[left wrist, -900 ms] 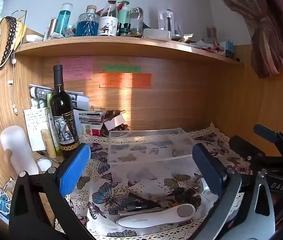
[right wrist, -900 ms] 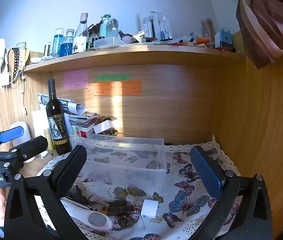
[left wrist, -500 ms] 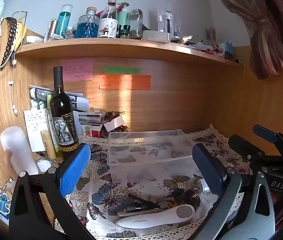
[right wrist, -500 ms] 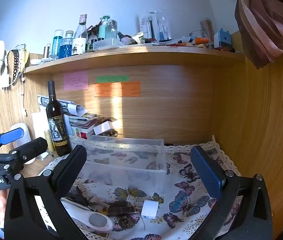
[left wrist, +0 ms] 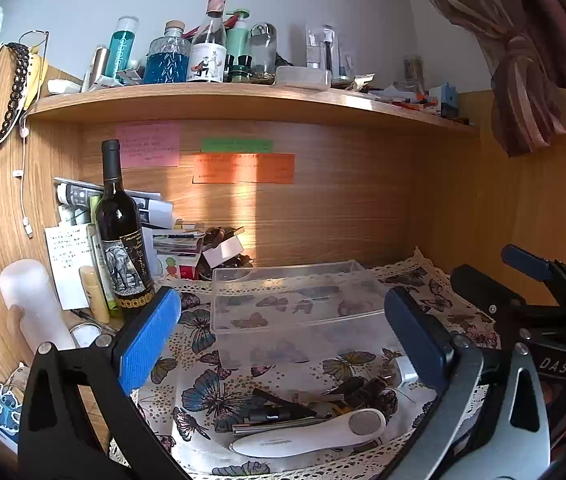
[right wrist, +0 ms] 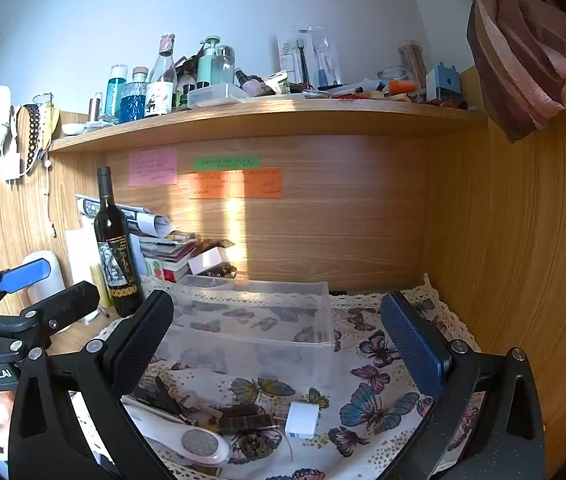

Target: Organize rigid objects

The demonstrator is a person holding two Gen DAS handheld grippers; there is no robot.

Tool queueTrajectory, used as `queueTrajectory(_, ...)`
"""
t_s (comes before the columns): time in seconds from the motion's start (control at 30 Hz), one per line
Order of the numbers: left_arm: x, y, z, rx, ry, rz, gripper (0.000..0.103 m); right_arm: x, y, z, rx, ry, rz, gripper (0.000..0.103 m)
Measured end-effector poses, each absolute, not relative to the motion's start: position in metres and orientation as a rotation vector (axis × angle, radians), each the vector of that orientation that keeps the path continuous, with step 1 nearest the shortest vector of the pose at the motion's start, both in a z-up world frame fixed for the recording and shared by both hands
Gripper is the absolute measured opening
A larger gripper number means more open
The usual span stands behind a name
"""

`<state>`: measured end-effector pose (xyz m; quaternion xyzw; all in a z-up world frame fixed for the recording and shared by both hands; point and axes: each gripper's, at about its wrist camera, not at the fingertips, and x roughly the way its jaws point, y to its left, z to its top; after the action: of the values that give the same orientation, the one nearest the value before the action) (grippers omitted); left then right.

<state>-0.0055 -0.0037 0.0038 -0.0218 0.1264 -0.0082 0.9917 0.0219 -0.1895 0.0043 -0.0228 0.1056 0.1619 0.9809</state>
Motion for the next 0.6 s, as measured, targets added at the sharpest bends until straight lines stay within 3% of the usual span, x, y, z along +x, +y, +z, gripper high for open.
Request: queueTrajectory(0.6,-0.0030,-0.0035,0.0052,-0.053,0.257,-0.017,0.103,0.0193,-0.1907,0.0054,-0.035,0.204,0.335,0.103)
